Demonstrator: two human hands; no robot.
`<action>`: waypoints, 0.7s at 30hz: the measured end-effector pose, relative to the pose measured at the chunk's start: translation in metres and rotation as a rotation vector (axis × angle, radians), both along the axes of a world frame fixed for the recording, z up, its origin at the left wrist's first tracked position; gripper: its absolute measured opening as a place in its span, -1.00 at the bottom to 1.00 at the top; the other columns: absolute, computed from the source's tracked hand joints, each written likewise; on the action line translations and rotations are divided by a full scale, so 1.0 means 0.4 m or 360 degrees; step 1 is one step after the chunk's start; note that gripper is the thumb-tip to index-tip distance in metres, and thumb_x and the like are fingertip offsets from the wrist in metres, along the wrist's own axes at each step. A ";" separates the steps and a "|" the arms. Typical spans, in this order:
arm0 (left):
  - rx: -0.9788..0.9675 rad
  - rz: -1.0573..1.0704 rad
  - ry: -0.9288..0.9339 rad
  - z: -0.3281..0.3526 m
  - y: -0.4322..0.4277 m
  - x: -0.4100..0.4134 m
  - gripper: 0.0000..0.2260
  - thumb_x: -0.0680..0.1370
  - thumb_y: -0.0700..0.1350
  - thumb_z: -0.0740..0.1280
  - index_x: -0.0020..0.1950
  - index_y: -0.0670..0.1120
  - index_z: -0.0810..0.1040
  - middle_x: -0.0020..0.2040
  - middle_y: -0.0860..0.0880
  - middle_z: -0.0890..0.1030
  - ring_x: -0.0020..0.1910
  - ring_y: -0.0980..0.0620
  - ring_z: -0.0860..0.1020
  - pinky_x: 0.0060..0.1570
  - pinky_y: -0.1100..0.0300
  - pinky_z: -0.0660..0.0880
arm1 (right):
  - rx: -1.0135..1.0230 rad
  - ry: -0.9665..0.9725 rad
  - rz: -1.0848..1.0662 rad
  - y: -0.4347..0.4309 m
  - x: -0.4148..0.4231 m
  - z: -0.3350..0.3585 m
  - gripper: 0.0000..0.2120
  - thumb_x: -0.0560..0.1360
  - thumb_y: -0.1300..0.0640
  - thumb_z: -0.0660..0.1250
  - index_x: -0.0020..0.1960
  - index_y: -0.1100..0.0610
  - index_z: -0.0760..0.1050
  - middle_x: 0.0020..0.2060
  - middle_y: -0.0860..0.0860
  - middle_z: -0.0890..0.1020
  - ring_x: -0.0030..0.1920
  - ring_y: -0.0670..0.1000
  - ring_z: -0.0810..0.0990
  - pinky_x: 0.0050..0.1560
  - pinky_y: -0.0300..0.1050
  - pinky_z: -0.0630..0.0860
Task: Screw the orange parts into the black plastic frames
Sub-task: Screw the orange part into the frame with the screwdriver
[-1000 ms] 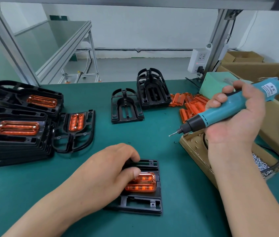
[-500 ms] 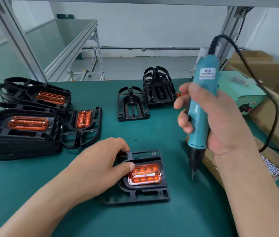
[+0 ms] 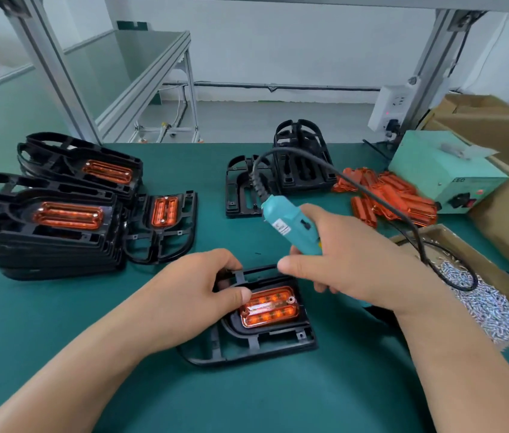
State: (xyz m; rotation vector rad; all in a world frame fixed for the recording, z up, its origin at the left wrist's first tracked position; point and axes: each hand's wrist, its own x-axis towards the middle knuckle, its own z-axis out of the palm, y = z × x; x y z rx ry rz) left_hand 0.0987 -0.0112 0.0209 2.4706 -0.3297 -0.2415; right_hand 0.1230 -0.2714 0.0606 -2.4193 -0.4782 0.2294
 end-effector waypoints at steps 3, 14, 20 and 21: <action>-0.0029 0.0056 0.0029 -0.009 0.002 0.001 -0.80 0.53 0.23 0.43 0.09 0.25 0.52 -0.11 0.18 0.63 -0.11 0.23 0.58 -0.17 0.27 0.43 | -0.0367 -0.0074 0.0032 0.015 -0.003 -0.012 -0.59 0.49 -0.32 0.46 0.17 -0.23 0.33 -0.21 -0.09 0.62 -0.32 -0.14 0.65 -0.22 -0.03 0.56; 0.0022 0.0092 0.0044 -0.012 -0.001 -0.006 -0.74 0.53 0.27 0.40 0.16 0.29 0.47 -0.08 0.17 0.61 -0.08 0.21 0.58 -0.08 0.17 0.52 | -0.0392 -0.0016 0.0171 0.012 0.015 -0.042 -0.59 0.47 -0.30 0.50 0.04 -0.12 0.38 -0.19 -0.04 0.62 -0.22 -0.16 0.61 -0.17 0.03 0.60; 0.0042 0.0103 -0.0001 -0.007 -0.006 -0.006 -0.73 0.51 0.29 0.41 0.14 0.32 0.45 -0.09 0.15 0.61 -0.07 0.21 0.58 -0.06 0.16 0.53 | -0.0389 -0.0017 0.0211 0.015 0.013 -0.042 -0.62 0.51 -0.26 0.49 0.03 -0.12 0.35 -0.20 -0.06 0.60 -0.17 -0.20 0.59 -0.25 -0.05 0.50; 0.0033 0.0105 0.0001 -0.007 -0.007 -0.006 -0.73 0.51 0.29 0.41 0.14 0.31 0.46 -0.08 0.15 0.61 -0.07 0.21 0.58 -0.05 0.15 0.54 | -0.0392 -0.0027 0.0211 0.014 0.012 -0.041 -0.62 0.51 -0.26 0.49 0.04 -0.11 0.35 -0.21 -0.05 0.60 -0.17 -0.20 0.58 -0.25 -0.04 0.50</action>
